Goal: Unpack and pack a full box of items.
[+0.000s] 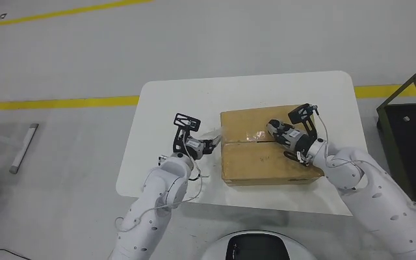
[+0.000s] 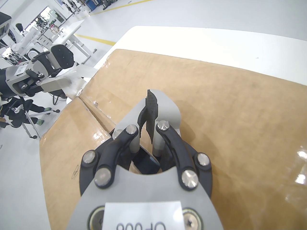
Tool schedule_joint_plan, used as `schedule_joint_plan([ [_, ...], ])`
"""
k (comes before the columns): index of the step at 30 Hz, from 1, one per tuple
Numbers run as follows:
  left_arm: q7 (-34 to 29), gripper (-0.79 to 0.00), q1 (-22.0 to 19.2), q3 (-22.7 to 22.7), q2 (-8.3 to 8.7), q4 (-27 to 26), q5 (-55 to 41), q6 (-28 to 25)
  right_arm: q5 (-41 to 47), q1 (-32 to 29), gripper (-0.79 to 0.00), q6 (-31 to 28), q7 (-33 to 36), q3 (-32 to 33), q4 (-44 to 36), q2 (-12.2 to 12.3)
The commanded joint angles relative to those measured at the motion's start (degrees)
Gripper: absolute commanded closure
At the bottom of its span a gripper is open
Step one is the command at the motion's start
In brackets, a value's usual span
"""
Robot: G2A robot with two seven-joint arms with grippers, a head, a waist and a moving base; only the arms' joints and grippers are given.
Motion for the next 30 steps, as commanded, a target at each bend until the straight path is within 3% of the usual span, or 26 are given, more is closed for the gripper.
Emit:
schedule_joint_plan([
  [1,0.3,-0.785,-0.8,0.6,-0.27,1.0,0.3,0.4,0.1,0.1,0.0,0.0,0.0,0.2,0.0,0.0],
  [14,0.0,-0.785,-4.9,4.3,-2.09,1.4,0.7,0.6,1.4,-0.8,0.0,0.5,-0.2,2.2,-1.2,0.0],
  [24,-0.3,-0.785,-7.0,7.8,-3.42,1.4,2.8,-0.9,9.6,-1.1,0.0,6.4,-2.5,11.0,-4.8,0.4],
  [30,-0.8,-0.785,-9.0,10.0,-4.31,2.1,6.1,-1.0,10.0,-2.1,0.0,8.8,-3.0,16.8,-5.5,0.9],
])
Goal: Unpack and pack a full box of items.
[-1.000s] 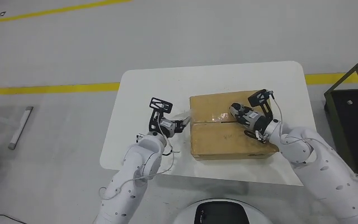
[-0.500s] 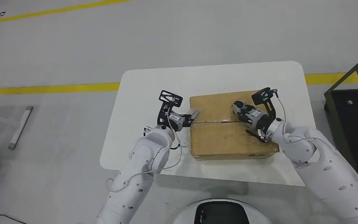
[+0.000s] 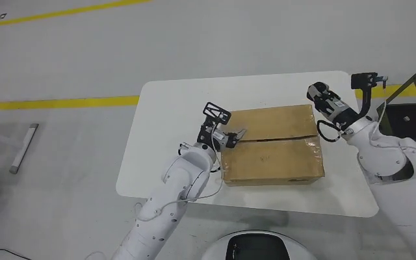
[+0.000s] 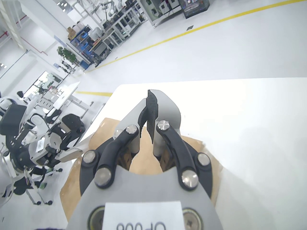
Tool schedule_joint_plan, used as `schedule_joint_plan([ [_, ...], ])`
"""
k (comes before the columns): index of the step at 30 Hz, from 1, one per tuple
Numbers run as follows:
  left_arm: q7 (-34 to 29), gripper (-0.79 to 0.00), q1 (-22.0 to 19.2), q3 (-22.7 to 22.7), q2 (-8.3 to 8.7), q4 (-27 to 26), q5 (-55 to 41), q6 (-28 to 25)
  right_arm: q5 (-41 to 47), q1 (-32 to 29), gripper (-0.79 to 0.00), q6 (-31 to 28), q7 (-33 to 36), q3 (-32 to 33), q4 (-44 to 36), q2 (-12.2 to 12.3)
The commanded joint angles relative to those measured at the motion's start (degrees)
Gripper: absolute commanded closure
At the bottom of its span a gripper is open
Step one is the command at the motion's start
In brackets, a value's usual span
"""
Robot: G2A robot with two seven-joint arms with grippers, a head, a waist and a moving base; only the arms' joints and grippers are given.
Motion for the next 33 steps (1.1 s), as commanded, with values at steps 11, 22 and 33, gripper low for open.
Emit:
schedule_joint_plan([
  [11,0.6,-0.785,-5.7,5.2,-2.85,5.1,4.0,1.5,0.3,-3.6,0.0,1.2,0.1,6.9,1.0,0.7],
  [22,-0.9,-0.785,-9.5,10.1,-5.97,9.4,4.2,2.2,0.9,-7.0,0.0,1.5,-0.1,10.3,0.7,0.9],
  [33,-1.4,-0.785,-12.7,15.5,-9.89,13.9,6.3,5.4,2.4,-10.9,0.0,0.0,0.3,14.7,-0.1,1.3],
])
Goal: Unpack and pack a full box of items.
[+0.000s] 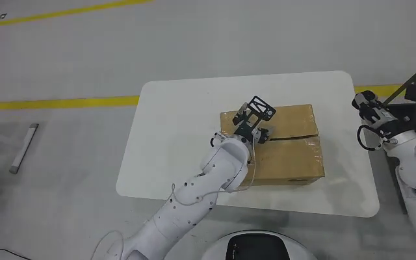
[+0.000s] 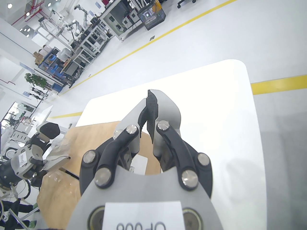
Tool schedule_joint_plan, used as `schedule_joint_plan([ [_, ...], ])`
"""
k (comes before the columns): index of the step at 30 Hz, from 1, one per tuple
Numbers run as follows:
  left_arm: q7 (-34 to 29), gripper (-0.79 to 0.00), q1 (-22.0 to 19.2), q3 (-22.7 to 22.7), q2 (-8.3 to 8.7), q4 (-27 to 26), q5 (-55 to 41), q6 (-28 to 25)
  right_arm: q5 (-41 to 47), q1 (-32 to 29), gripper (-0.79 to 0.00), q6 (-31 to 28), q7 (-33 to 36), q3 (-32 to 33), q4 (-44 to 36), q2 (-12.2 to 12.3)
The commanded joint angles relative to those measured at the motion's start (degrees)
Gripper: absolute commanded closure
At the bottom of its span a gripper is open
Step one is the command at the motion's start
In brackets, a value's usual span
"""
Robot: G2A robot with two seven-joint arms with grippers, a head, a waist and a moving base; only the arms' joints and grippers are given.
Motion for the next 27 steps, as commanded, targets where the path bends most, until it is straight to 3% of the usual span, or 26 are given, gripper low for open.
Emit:
schedule_joint_plan([
  [1,-0.1,-0.785,-0.7,1.0,-0.92,1.1,0.0,1.0,0.3,-0.7,0.0,-0.4,0.1,1.0,-0.1,0.1],
  [14,-0.2,-0.785,-3.5,5.1,-5.95,4.9,0.6,3.5,2.3,-3.7,0.0,-2.9,1.0,5.3,-0.4,0.4],
  [27,0.0,-0.785,-4.1,6.2,-9.63,6.2,2.6,3.7,5.8,-6.0,0.0,-4.3,1.3,8.5,-0.9,0.6],
])
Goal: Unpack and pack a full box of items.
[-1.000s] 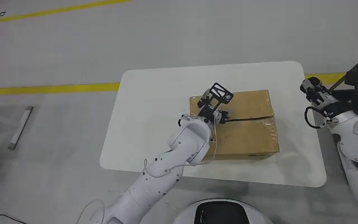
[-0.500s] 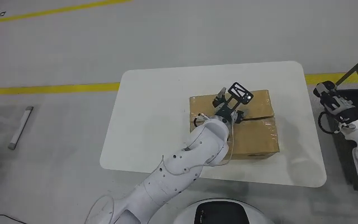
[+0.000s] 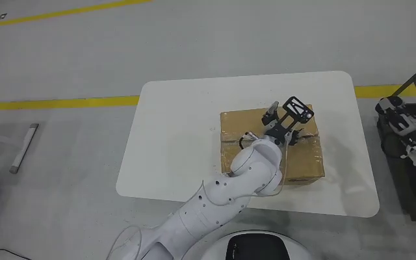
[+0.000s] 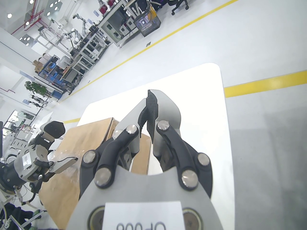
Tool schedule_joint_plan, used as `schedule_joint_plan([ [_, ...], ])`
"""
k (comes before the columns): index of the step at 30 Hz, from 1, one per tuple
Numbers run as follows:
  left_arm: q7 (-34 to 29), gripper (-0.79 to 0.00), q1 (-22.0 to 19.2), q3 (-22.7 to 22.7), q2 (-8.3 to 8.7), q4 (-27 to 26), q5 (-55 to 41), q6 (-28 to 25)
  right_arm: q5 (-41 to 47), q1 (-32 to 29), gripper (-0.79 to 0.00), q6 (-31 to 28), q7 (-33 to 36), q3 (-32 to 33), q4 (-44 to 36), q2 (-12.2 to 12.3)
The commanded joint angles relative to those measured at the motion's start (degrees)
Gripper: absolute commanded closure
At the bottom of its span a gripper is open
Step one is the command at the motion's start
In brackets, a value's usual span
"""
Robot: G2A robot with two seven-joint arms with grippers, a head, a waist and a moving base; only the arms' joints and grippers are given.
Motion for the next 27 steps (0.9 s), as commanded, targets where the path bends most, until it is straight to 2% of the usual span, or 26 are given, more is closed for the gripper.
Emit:
schedule_joint_plan([
  [1,-0.2,-0.785,0.0,-0.3,-0.34,-0.2,0.5,0.2,1.9,-0.4,0.0,-0.1,0.2,0.4,-0.2,-0.1],
  [6,-3.3,-0.785,1.1,-4.1,-0.1,-2.2,1.7,0.7,7.3,-0.2,0.0,-2.0,1.5,0.6,-0.5,-0.1],
  [10,-7.3,-0.785,4.3,-10.1,1.48,-6.5,3.8,0.0,7.2,0.5,0.0,-6.1,1.5,-1.4,-1.5,-0.2],
  [14,-12.1,-0.785,10.5,-18.1,3.92,-13.9,7.7,-2.0,6.0,1.1,0.0,-9.6,0.2,-4.9,-3.4,-0.4],
  [20,-17.7,-0.785,22.6,-31.7,7.19,-27.9,12.8,-6.0,1.5,2.2,0.0,-14.9,0.9,-11.5,-6.9,-0.7],
  [27,-18.9,-0.785,33.8,-42.3,8.99,-38.0,14.6,-9.3,-3.6,6.4,0.0,-17.2,4.4,-19.6,-7.7,-1.0],
])
